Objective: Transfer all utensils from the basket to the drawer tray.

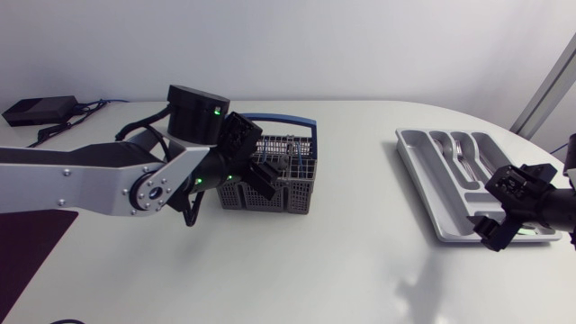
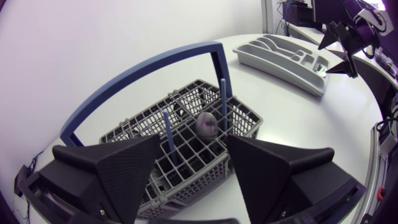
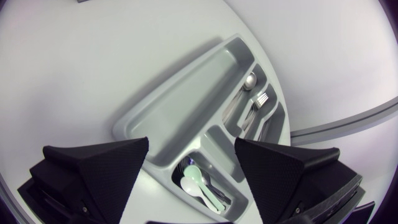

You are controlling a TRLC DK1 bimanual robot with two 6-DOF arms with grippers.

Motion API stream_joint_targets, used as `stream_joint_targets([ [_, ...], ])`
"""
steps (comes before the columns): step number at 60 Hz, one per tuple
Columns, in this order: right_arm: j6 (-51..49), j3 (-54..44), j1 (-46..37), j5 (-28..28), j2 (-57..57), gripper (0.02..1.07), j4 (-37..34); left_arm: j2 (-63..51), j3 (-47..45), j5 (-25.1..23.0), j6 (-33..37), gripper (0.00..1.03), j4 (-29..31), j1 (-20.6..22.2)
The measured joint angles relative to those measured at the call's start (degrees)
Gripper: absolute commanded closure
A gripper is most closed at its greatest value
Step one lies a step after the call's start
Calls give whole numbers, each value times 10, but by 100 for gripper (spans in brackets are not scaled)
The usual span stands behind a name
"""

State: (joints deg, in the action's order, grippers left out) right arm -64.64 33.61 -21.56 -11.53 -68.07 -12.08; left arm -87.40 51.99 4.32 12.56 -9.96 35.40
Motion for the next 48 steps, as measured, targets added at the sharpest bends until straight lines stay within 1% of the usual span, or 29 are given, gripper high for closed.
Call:
stream_joint_targets([
  [11, 39, -4, 50, 5, 10, 6, -2, -33, 0, 38, 2, 31, -59, 0],
  [13, 43, -5, 57, 8, 12, 6, -2, -39, 0, 40, 2, 36, -67, 0],
  [20, 56, -5, 75, 10, 12, 6, -2, -58, 1, 42, 2, 44, -82, -5],
  [24, 62, -5, 85, 11, 12, 6, -2, -66, 2, 44, 2, 46, -87, -10],
  [33, 72, -9, 102, 14, 12, 6, -2, -82, 9, 48, 1, 62, -114, -14],
  [38, 77, -12, 110, 16, 12, 6, -1, -89, 11, 48, 1, 68, -127, -14],
  [40, 77, -14, 111, 17, 12, 6, 0, -92, 13, 48, 1, 72, -130, -14],
  [43, 77, -15, 115, 19, 12, 6, 1, -98, 17, 48, 1, 80, -132, -14],
  [48, 79, -15, 119, 24, 9, 6, 3, -103, 17, 48, 1, 88, -140, -14],
])
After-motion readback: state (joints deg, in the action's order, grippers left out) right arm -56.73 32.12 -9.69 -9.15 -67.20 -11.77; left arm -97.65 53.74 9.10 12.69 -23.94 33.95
